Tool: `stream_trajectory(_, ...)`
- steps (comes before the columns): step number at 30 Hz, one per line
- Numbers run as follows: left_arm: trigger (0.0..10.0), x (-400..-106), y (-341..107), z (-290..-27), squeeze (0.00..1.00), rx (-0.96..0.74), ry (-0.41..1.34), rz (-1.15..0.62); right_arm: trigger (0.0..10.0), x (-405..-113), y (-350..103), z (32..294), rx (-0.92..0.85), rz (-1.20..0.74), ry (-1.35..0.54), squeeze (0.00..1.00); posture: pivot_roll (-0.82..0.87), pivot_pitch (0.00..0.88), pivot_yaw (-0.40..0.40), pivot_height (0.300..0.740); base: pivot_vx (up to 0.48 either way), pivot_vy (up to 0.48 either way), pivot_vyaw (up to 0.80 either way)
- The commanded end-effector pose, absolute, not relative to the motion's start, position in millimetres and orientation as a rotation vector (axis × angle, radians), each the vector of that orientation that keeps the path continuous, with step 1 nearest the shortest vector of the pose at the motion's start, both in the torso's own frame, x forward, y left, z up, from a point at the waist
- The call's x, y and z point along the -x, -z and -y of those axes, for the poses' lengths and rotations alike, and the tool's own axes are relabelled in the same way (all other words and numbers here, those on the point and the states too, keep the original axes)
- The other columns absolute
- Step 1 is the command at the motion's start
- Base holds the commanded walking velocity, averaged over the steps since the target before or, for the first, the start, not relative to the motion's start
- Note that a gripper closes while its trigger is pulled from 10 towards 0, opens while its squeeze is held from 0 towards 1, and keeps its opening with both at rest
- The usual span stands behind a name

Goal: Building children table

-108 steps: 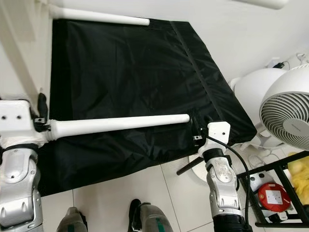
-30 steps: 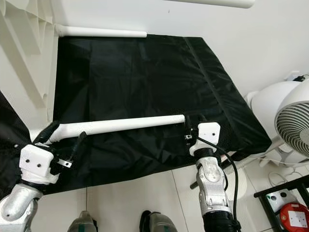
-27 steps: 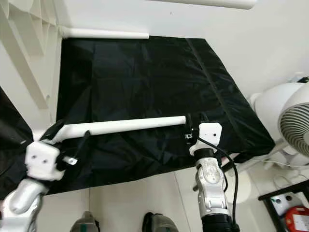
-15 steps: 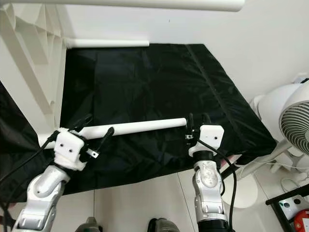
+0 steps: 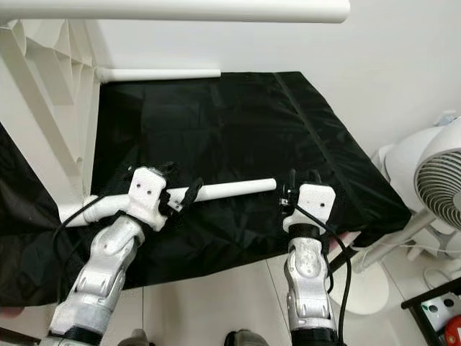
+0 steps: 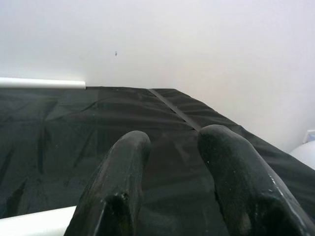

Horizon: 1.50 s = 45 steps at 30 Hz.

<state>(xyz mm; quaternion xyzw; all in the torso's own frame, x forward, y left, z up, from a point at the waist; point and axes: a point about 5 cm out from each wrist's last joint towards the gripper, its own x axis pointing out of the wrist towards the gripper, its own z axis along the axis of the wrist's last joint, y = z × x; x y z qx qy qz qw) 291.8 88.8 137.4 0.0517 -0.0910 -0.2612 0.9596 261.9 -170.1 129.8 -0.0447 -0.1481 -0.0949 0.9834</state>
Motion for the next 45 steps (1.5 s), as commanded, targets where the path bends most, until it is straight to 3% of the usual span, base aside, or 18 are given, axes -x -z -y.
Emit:
stream_trajectory(1,10.0,-296,-134,-94,0.0,-0.072,0.391,0.16,10.0,-262,-128,171,0.099,0.297,0.199,0.0,0.04,0.0,-0.041,0.74,0.0,0.0,0.0)
stream_trajectory(19,10.0,-324,-137,-68,0.0,0.113,0.437,0.013,10.0,-268,-132,158,0.072,0.305,0.183,0.0,0.03,0.0,-0.038,0.74,0.0,0.0,0.0)
stream_trajectory(25,10.0,-325,-138,-73,0.0,0.115,0.429,0.029,10.0,-263,-135,153,0.088,0.319,0.176,0.0,0.01,0.0,-0.028,0.74,0.0,0.0,0.0)
stream_trajectory(29,10.0,-314,-124,-86,0.0,0.047,0.432,0.031,10.0,-240,-121,160,0.089,0.299,0.191,0.0,0.0,0.0,0.017,0.74,0.0,0.0,0.0)
stream_trajectory(45,10.0,-324,-131,-72,0.0,0.053,0.476,0.06,10.0,-254,-130,168,0.14,0.339,0.162,0.0,-0.02,0.0,0.043,0.74,0.0,0.0,0.0)
